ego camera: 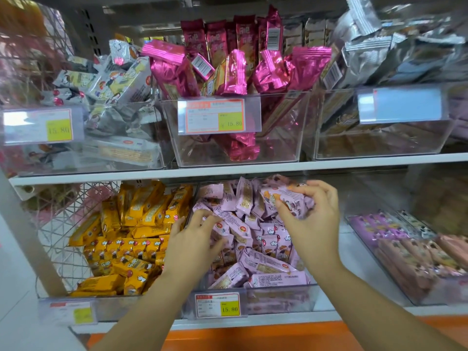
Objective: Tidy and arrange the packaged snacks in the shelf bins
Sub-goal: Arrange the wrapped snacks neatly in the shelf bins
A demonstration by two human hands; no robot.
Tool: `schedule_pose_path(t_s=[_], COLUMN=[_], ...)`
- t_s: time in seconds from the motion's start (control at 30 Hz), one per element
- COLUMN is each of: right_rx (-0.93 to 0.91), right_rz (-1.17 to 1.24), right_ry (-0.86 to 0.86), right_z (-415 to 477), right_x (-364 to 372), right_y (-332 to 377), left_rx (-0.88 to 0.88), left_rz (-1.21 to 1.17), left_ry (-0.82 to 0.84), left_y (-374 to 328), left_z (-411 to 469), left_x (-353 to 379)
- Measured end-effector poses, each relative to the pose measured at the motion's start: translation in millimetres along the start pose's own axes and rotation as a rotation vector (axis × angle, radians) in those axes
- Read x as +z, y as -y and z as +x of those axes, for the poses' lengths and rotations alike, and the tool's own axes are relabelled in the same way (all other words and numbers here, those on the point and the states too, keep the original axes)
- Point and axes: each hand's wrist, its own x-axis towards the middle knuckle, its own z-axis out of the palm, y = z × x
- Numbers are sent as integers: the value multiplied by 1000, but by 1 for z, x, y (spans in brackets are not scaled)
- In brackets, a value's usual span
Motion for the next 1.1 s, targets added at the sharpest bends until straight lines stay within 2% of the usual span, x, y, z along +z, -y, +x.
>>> schedule_pose_path(t_s=[0.13, 0.43, 0.57, 0.77, 0.93, 1.1], right_rx=[5, -27, -75, -2, 18, 17], right_rz=[-20, -460, -404, -228, -191, -192], right_ry=[22, 327, 430, 567, 544, 390], right_z=[12, 30, 31, 35, 33, 30], right_x=[25, 45, 33, 11, 1, -13], right_y=[-10, -25, -24, -24, -28, -22], left_rx=[-19, -42, -42, 19, 29, 15], left_rz=[-49, -108, -64, -4, -4, 25], left_ry=[14, 38, 30, -99, -102, -55], left_y=[1, 0, -1, -1, 0, 0], left_z=[-1, -1, -3, -6, -5, 1], left_x=[0, -2, -2, 4, 3, 5])
